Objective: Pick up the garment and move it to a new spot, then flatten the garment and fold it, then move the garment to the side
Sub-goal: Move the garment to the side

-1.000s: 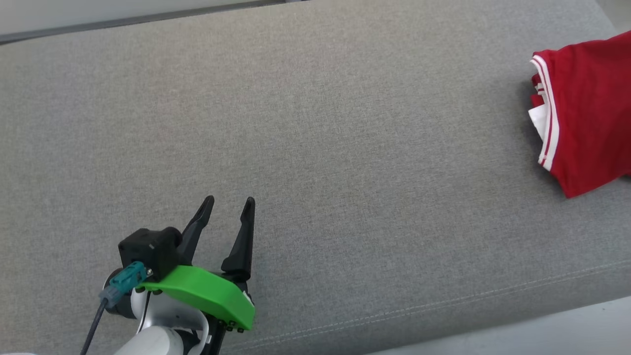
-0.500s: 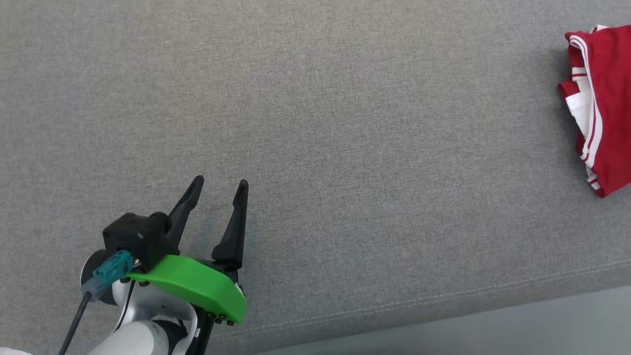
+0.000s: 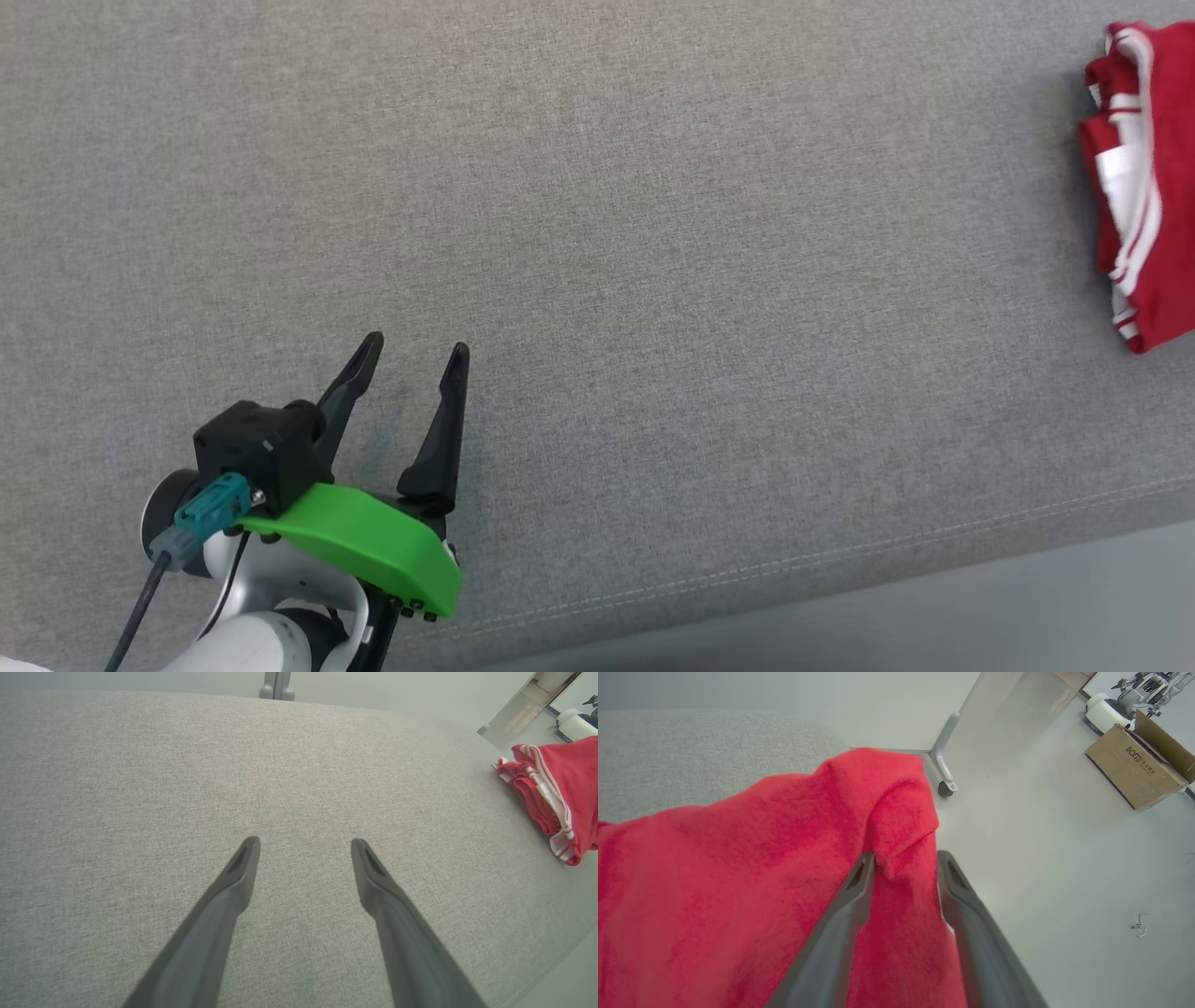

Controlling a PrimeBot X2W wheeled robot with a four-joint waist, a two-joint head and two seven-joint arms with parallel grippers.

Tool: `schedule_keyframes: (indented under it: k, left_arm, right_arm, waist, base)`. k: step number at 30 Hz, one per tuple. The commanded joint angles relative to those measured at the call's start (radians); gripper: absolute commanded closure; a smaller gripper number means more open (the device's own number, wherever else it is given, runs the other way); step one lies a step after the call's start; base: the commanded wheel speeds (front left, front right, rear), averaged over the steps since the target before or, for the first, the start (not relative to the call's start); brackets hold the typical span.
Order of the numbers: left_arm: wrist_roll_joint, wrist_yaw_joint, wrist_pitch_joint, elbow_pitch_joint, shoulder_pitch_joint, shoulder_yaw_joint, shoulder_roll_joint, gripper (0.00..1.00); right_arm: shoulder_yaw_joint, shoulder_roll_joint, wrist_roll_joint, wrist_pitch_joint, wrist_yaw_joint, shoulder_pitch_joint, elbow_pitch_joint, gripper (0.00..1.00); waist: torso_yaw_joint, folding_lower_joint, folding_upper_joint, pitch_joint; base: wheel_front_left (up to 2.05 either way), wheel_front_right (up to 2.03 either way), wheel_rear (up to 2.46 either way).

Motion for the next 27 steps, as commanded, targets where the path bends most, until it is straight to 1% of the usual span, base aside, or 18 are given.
schedule_keyframes:
  k: [1,5,7,11,16,19,27]
  left_arm:
    - [0.004,0.006,0.003,-0.004,-0.018,-0.001,0.008,0.00]
    - [0.007,0.010,0.007,-0.004,-0.022,-0.001,0.010,0.00]
    - [0.008,0.010,0.007,-0.002,-0.023,-0.002,0.008,0.00]
    - [0.002,0.005,-0.003,0.007,-0.022,-0.001,-0.004,0.00]
    - [-0.016,-0.015,-0.027,0.035,-0.014,0.002,-0.021,0.00]
    - [-0.031,-0.041,-0.059,0.060,-0.012,0.008,-0.045,0.00]
    - [-0.070,-0.127,-0.145,0.166,-0.012,0.023,-0.092,0.00]
  right_arm:
    - [0.004,0.003,-0.018,-0.030,-0.002,-0.015,0.008,0.00]
    - [-0.015,0.014,-0.041,-0.102,-0.002,-0.027,0.019,0.00]
    - [-0.022,0.023,-0.048,-0.118,-0.002,-0.031,0.022,0.00]
    - [-0.029,0.047,-0.054,-0.114,-0.002,-0.015,0.026,0.00]
    - [-0.007,0.080,-0.051,-0.124,-0.002,0.009,0.009,0.00]
    - [0.001,0.098,-0.024,-0.114,-0.002,0.029,-0.018,0.00]
    - [0.057,0.090,0.043,-0.104,-0.002,0.123,-0.147,0.00]
  waist:
    - [-0.001,0.0000,0.0000,0.001]
    - [-0.006,0.0000,0.0000,0.004]
    - [-0.007,0.0000,0.0000,0.004]
    - [-0.011,0.0000,0.0000,-0.007]
    - [-0.019,0.0000,0.0000,-0.048]
    - [-0.017,0.0000,0.0000,-0.095]
    - [0.003,0.0000,0.0000,-0.244]
  base:
    - [0.00,0.00,0.00]
    - [0.00,0.00,0.00]
    - [0.00,0.00,0.00]
    - [0.00,0.00,0.00]
    - [0.00,0.00,0.00]
    - [0.00,0.00,0.00]
    - [0.00,0.00,0.00]
